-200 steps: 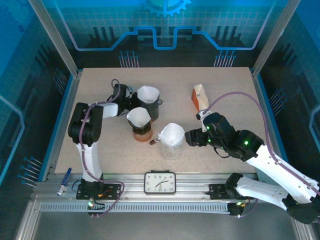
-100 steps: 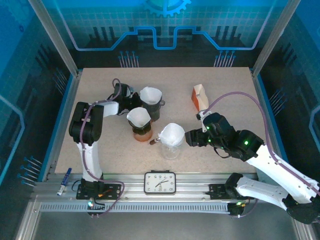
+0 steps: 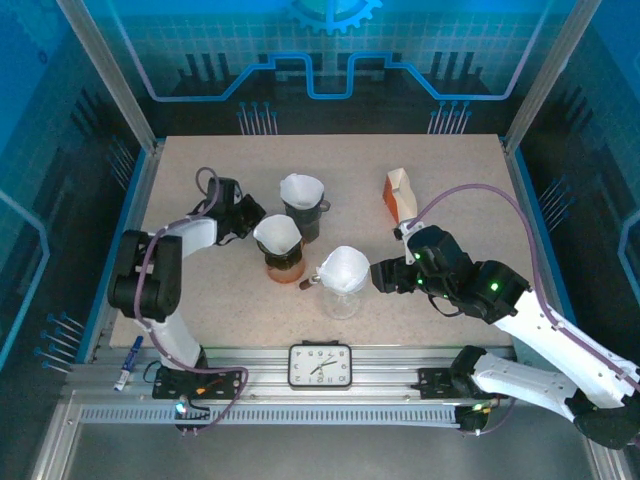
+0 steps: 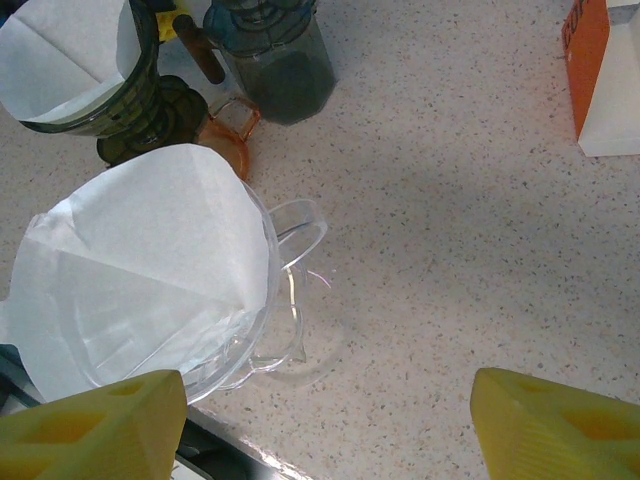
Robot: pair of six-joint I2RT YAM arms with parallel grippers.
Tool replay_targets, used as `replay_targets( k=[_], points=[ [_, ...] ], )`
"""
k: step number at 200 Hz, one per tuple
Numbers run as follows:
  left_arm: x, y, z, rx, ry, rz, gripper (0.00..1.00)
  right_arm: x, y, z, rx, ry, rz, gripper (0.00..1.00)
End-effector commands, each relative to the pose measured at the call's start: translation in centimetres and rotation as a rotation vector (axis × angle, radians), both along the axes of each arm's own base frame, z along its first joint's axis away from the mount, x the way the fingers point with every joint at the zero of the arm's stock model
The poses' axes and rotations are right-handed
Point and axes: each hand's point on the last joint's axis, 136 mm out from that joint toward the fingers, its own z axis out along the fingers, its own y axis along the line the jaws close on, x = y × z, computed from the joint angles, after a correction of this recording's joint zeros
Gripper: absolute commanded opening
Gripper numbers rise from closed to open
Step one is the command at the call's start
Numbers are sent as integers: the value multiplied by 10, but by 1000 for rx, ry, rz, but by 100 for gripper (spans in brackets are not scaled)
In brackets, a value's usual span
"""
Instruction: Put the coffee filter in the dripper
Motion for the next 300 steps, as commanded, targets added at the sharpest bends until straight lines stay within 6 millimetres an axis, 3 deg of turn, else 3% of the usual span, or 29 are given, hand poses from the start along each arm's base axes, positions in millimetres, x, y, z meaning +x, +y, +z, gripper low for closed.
replay_targets(
  k=[1, 41, 81, 179, 258, 300],
  points=[
    [-26, 18, -10, 43, 50, 90, 0, 3, 0, 2, 22, -23, -5, 76],
    [-68, 20, -34, 8, 112, 132, 0, 5, -1, -1, 19, -34, -8, 76],
    [-91, 11, -40, -20, 119, 113, 0, 7, -1, -1, 16, -46, -6, 77],
    [-97, -33, -23, -79, 69, -6, 0, 6, -2, -8, 16, -33, -9, 77],
    [-98, -68, -21, -111, 72, -78, 0, 6, -2, -12, 23, -24, -13, 77],
    [-102, -67, -14, -90, 66, -77, 0, 5, -4, -11, 27, -26, -22, 77]
  ],
)
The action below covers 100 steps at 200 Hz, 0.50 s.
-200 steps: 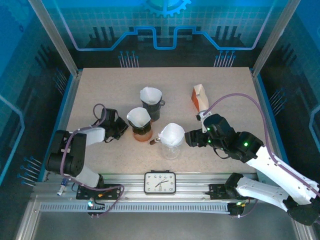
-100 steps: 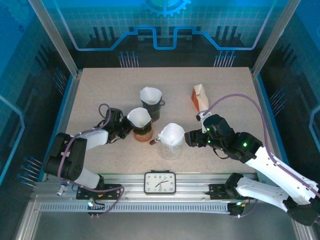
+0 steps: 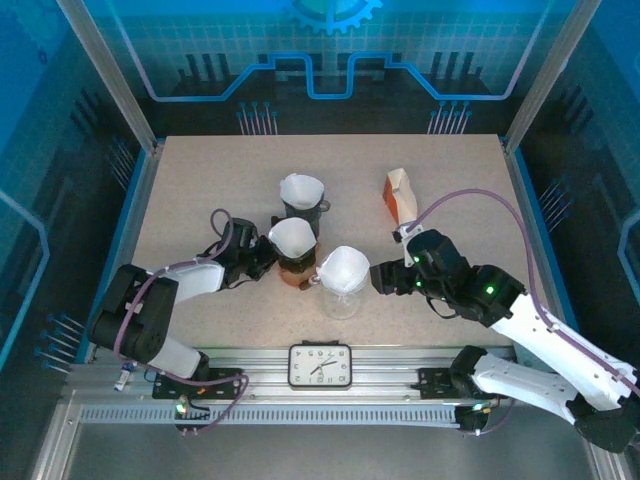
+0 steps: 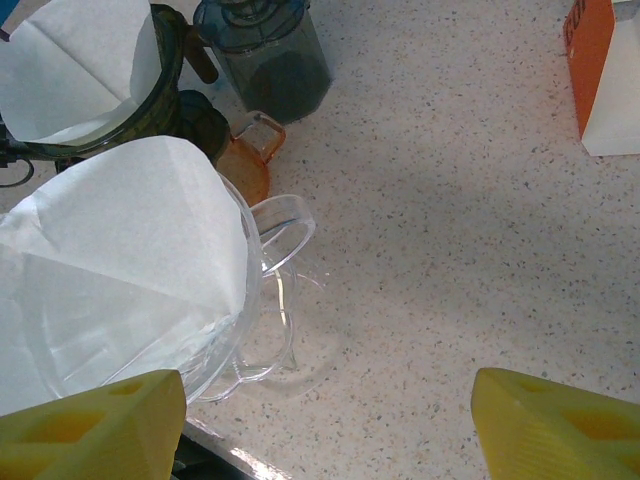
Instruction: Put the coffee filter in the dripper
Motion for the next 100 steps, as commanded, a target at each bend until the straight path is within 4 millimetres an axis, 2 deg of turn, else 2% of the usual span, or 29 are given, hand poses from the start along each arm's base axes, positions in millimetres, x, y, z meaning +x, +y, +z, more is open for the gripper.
replay_targets(
  k=[1, 41, 59, 71, 90, 98, 100],
  points=[
    [3, -4, 14, -10, -19, -2, 0, 2, -3, 2, 21, -12, -19, 77],
    [-5, 24, 34, 91, -49, 52, 0, 4, -6, 3, 12, -22, -38, 77],
    [-9, 39, 50, 124, -77, 77, 10, 9, -11, 1, -4, -40, -66, 77],
    [-13, 48, 63, 156, -98, 89, 21, 15, -16, 0, -27, -66, -94, 78],
    [-16, 60, 89, 223, -155, 93, 50, 25, -27, -3, -63, -101, -159, 80],
    [-16, 65, 102, 249, -183, 96, 63, 30, -32, -4, -72, -119, -194, 83],
    [-17, 66, 105, 257, -189, 96, 67, 31, -34, -3, -73, -124, -206, 86]
  ],
)
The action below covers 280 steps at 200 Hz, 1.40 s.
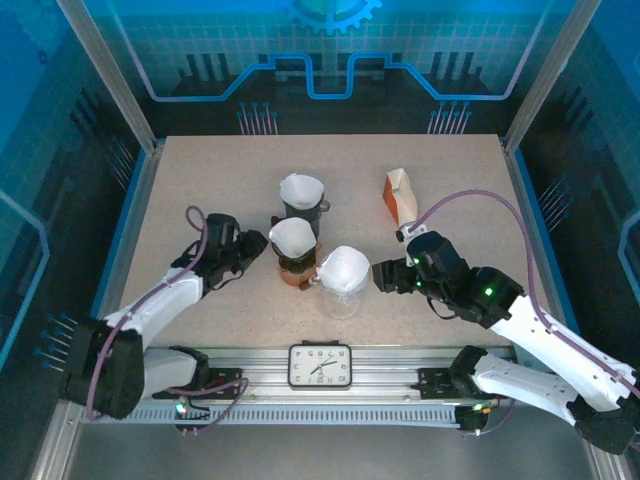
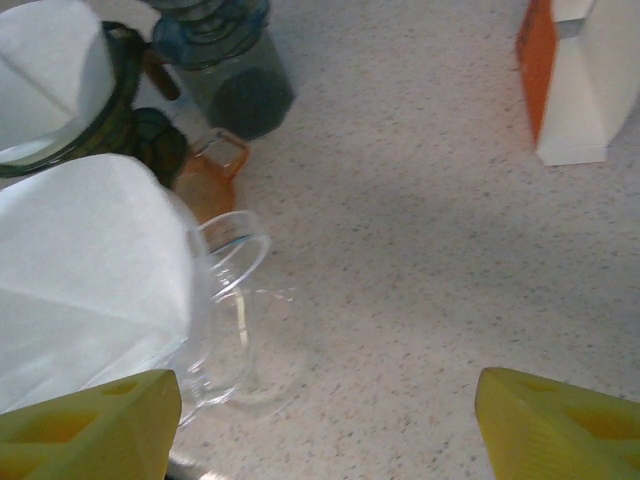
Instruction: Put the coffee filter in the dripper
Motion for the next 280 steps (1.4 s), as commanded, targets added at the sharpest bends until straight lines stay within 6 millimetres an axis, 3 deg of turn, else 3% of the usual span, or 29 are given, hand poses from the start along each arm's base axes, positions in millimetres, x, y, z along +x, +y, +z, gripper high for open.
replay_targets(
  k=[1, 7, 11, 21, 51, 65, 79, 104, 129, 157, 192, 214, 237, 280],
  points=[
    [-5, 21, 33, 130, -49, 16, 68, 20, -21, 4, -30, -82, -135, 89],
    [-6, 25, 39, 152, -63, 19, 77, 25, -25, 7, -28, -100, -166, 99],
    [-5, 27, 45, 164, -76, 23, 88, 26, -29, -3, -45, -91, -182, 100],
    [-5, 32, 58, 198, -97, 36, 98, 32, -36, -7, -47, -99, -221, 100],
    [2, 52, 79, 320, -100, 86, 99, 47, -52, -17, -11, -102, -309, 100],
    [5, 66, 80, 393, -67, 137, 99, 55, -58, -17, 2, -139, -343, 100],
    [13, 67, 79, 436, -83, 113, 99, 61, -64, -16, -11, -184, -364, 100],
    [32, 69, 71, 483, -104, 85, 99, 68, -70, -15, -55, -225, -386, 100],
    [65, 84, 77, 624, -191, 73, 99, 70, -72, -21, -72, -235, -391, 100],
    [85, 125, 51, 823, -105, 87, 99, 70, -76, -28, -87, -219, -415, 100],
    [97, 135, 27, 989, -170, 20, 99, 69, -87, -34, -134, -187, -480, 100],
    [91, 148, 6, 941, -149, 50, 99, 71, -88, -36, -149, -182, -489, 100],
    [85, 146, -11, 913, -195, 47, 99, 73, -86, -39, -165, -176, -479, 100],
    [78, 131, -12, 895, -396, 22, 99, 81, -81, -45, -215, -164, -400, 100]
  ],
)
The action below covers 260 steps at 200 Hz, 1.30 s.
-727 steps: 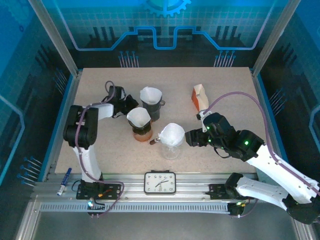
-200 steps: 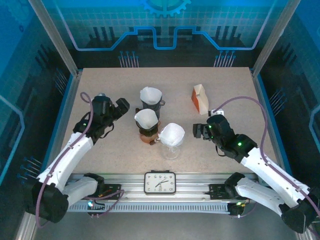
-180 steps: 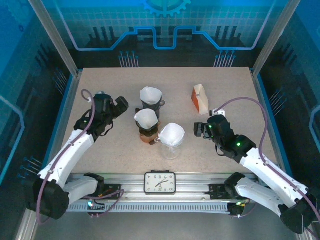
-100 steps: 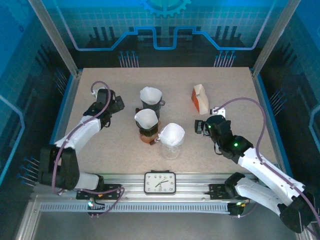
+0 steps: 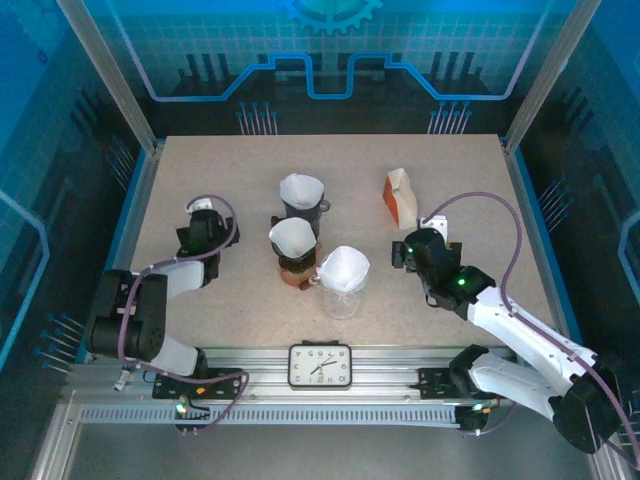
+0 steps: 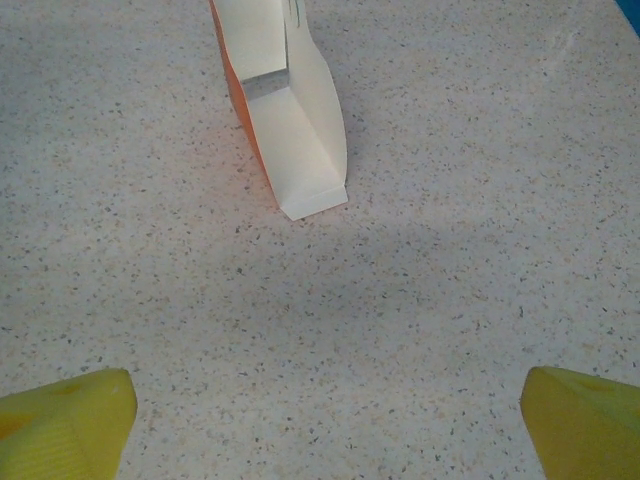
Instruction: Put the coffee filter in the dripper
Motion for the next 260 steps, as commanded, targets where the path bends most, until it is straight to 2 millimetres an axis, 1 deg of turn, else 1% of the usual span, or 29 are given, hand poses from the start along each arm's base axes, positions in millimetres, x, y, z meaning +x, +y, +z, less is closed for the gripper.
replay_targets(
  k=[1, 17, 31, 35, 45, 56, 79, 93, 103, 112, 113, 120, 123, 131, 141, 159, 165, 181, 192, 199, 200, 201, 202, 209, 213, 227, 241, 249, 260],
  points=[
    [16, -12, 29, -2, -190, -92, 99, 11, -1, 12, -19, -27, 19, 100],
    [12, -17, 29, -21, -231, -136, 99, 14, 1, 10, -17, -13, 43, 100],
    [6, -19, 20, -25, -258, -154, 99, 19, 1, 9, -22, -25, 58, 100],
    [7, -19, 26, -9, -302, -159, 99, 20, 0, 9, -23, -29, 61, 100],
    [4, -18, 21, -31, -264, -148, 99, 23, -2, 9, -28, -51, 60, 100],
    [8, -17, 23, -14, -276, -146, 99, 28, -6, 10, -25, -86, 44, 100],
    [8, -19, 23, -12, -269, -151, 99, 42, -25, 15, -35, -175, -13, 100],
    [9, -19, 23, -12, -266, -153, 99, 51, -38, 18, -82, -217, -32, 100],
    [9, -20, 23, -14, -264, -153, 99, 58, -51, 17, -115, -232, -61, 100],
    [8, -20, 22, -13, -264, -154, 99, 64, -62, 11, -140, -230, -80, 100],
    [8, -20, 22, -13, -264, -154, 99, 65, -63, 13, -138, -242, -82, 100],
    [9, -20, 22, -12, -264, -155, 99, 70, -72, 7, -149, -243, -99, 100],
    [8, -20, 22, -13, -265, -156, 99, 71, -76, 1, -153, -232, -106, 100],
    [9, -20, 23, -13, -265, -154, 99, 77, -82, -5, -148, -247, -106, 100],
    [8, -20, 22, -13, -264, -154, 99, 82, -87, -20, -138, -246, -113, 100],
    [8, -20, 22, -11, -264, -154, 99, 90, -87, -35, -131, -282, -86, 100],
    [9, -20, 23, -12, -265, -154, 99, 94, -87, -35, -144, -301, -77, 100],
    [9, -21, 22, -11, -263, -155, 99, 104, -79, -35, -135, -334, -25, 100],
    [9, -21, 22, -10, -262, -156, 99, 110, -77, -50, -116, -295, -1, 100],
    [9, -21, 22, -10, -263, -156, 99, 116, -74, -48, -121, -315, 17, 100],
    [9, -21, 22, -10, -262, -156, 99, 116, -73, -48, -119, -311, 23, 100],
    [9, -21, 22, -9, -262, -156, 99, 114, -73, -53, -119, -290, 28, 100],
    [9, -21, 22, -9, -262, -156, 99, 117, -71, -49, -113, -301, 31, 100],
    [9, -21, 23, -9, -263, -156, 99, 118, -67, -56, -105, -257, 60, 100],
    [9, -21, 22, -9, -262, -155, 99, 120, -67, -55, -103, -265, 64, 100],
    [9, -21, 22, -9, -262, -157, 99, 119, -68, -56, -77, -263, 77, 100],
    [9, -21, 23, -9, -263, -156, 99, 112, -61, -64, -40, -289, 132, 100],
    [9, -21, 22, -9, -262, -156, 99, 110, -66, -59, -60, -366, 107, 100],
    [9, -21, 22, -10, -263, -157, 99, 105, -71, -62, -36, -341, 85, 100]
  ],
)
